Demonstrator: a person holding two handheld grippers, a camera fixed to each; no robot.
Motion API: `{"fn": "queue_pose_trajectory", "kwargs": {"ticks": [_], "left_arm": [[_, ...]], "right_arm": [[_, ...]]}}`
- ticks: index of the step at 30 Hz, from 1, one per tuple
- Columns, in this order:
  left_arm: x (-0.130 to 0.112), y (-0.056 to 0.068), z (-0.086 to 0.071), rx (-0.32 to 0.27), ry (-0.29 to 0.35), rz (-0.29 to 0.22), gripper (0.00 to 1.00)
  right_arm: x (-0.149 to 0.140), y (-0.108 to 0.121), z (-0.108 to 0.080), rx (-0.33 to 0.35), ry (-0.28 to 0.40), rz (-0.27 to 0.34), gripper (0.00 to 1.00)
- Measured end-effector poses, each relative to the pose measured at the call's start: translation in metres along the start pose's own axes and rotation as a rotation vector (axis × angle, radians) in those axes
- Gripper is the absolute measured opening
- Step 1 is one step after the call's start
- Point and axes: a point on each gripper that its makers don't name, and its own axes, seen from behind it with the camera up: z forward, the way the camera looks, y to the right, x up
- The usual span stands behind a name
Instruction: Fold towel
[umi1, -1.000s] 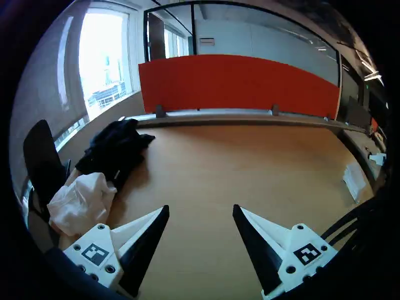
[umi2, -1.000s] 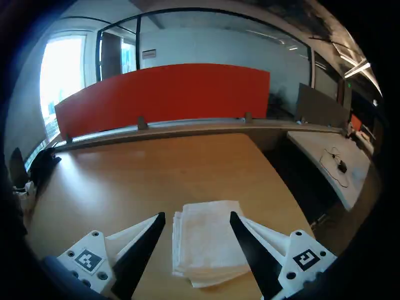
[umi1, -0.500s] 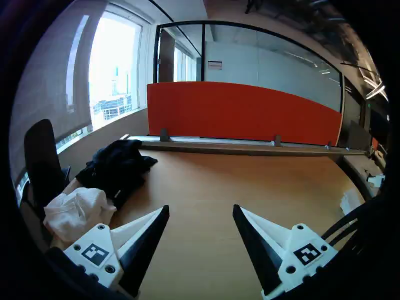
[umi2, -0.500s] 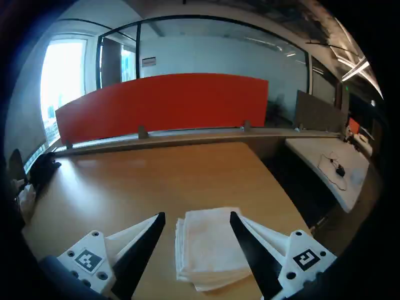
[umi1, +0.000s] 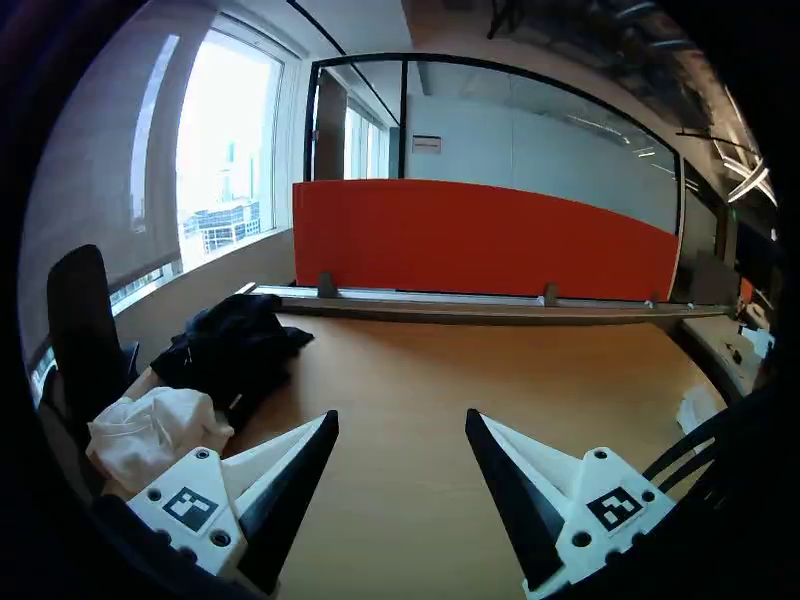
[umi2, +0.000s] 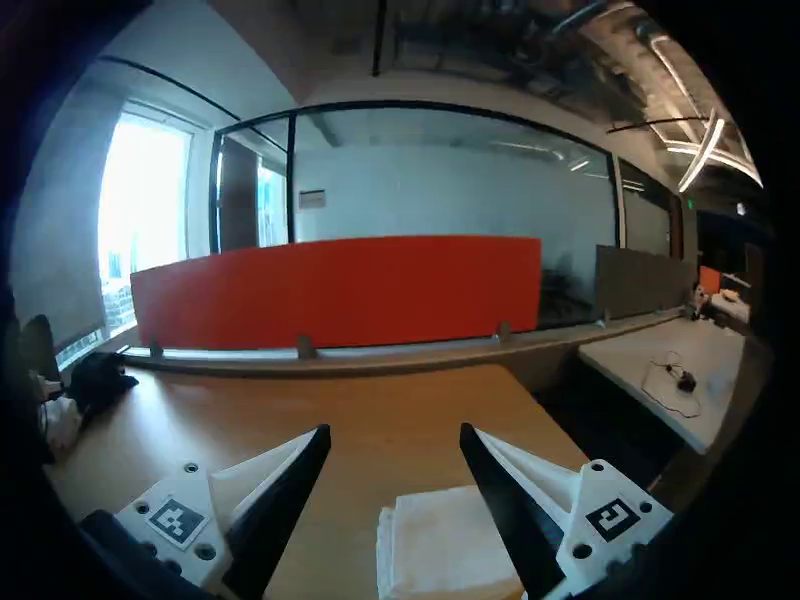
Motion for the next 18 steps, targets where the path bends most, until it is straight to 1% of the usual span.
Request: {"fn": "queue_pose_trajectory", "kwargs": {"ticks": [2, 5, 11, 18], "left_arm": [[0.003, 0.000, 0.000, -0.003, 0.010, 0.004, 0.94], [0.009, -0.001, -0.001, -0.006, 0.026, 0.003, 0.94], [0.021, 0.001, -0.002, -0.022, 0.065, -0.005, 0.94], [0.032, 0.006, -0.003, -0.039, 0.101, 0.018, 0.94]], "right_arm": [[0.011, -0.006, -0.002, 0.014, 0.036, 0.004, 1.00], [0.021, -0.016, -0.006, 0.030, 0.068, 0.008, 1.00], [0.034, -0.035, -0.009, 0.049, 0.105, 0.004, 1.00], [0.042, -0.060, -0.012, 0.073, 0.124, -0.013, 1.00]]}}
